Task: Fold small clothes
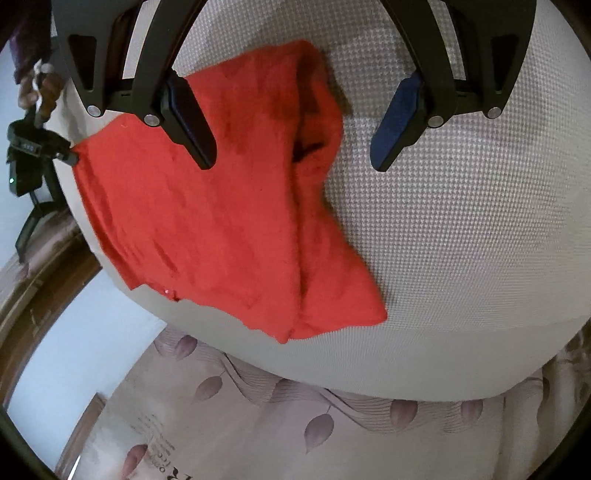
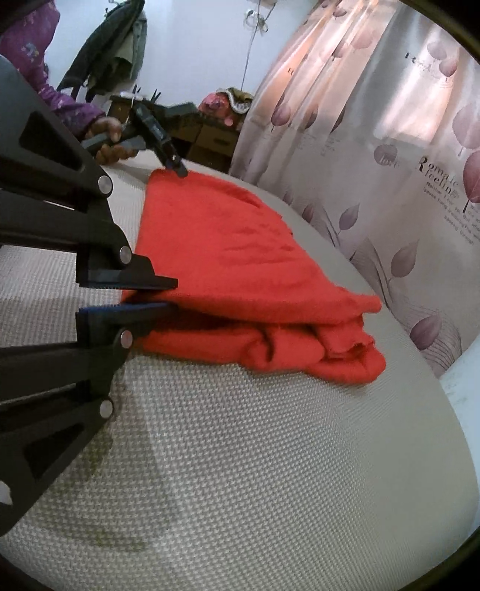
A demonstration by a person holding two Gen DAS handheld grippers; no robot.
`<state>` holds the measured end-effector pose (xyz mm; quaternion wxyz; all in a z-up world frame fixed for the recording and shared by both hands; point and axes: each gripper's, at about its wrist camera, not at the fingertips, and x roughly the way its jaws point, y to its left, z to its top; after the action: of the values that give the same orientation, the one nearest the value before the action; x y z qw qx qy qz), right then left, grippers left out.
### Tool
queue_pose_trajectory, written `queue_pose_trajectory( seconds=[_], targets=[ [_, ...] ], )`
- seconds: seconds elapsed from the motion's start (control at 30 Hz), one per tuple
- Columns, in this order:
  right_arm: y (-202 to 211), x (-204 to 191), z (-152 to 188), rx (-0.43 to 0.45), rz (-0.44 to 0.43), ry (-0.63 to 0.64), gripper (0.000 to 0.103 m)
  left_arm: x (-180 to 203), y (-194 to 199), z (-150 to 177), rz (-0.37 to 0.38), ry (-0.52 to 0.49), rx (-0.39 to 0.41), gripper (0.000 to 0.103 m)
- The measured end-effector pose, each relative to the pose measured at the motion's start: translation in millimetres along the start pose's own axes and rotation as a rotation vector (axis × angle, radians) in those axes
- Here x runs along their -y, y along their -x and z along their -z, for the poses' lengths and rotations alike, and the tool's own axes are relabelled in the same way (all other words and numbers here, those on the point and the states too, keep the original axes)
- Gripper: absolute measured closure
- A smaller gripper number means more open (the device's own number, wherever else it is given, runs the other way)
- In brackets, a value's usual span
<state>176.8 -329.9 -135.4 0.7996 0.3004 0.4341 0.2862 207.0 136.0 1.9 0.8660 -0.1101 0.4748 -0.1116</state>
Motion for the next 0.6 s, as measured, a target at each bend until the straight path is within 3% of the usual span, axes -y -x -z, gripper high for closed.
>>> queue_pose_trajectory(
  seconds=[0.1, 0.17, 0.2, 0.27, 0.6],
  targets=[
    [-3.1, -1.2, -1.9, -0.005, 0.043, -0.014, 0.085, 1.9, -1.1, -1.5, 0.027, 0.013, -0.009, 0.029],
    [-6.0, -0.9, -1.8, -0.011, 0.038, -0.022, 0.081, 1.8, -2.5, -0.2, 0.021, 0.018, -0.016, 0.058],
    [-6.8, -2.1, 0.4, -0.013, 0.043, -0.013, 0.081, 2.0, -2.4, 0.3, 0.006, 0.011, -0.014, 0.059],
    [-12.6, -5.6, 4.7, -0.039, 0.046, 0.002, 0.094, 0.2, -2.4, 1.3, 0.01, 0.015, -0.029, 0.076],
    [-7.3, 0.7, 8.0, -0.058, 0.019, -0.035, 0.097, -10.4, 6.3, 12.1, 0.022, 0.043, -0.061, 0.088]
  ],
)
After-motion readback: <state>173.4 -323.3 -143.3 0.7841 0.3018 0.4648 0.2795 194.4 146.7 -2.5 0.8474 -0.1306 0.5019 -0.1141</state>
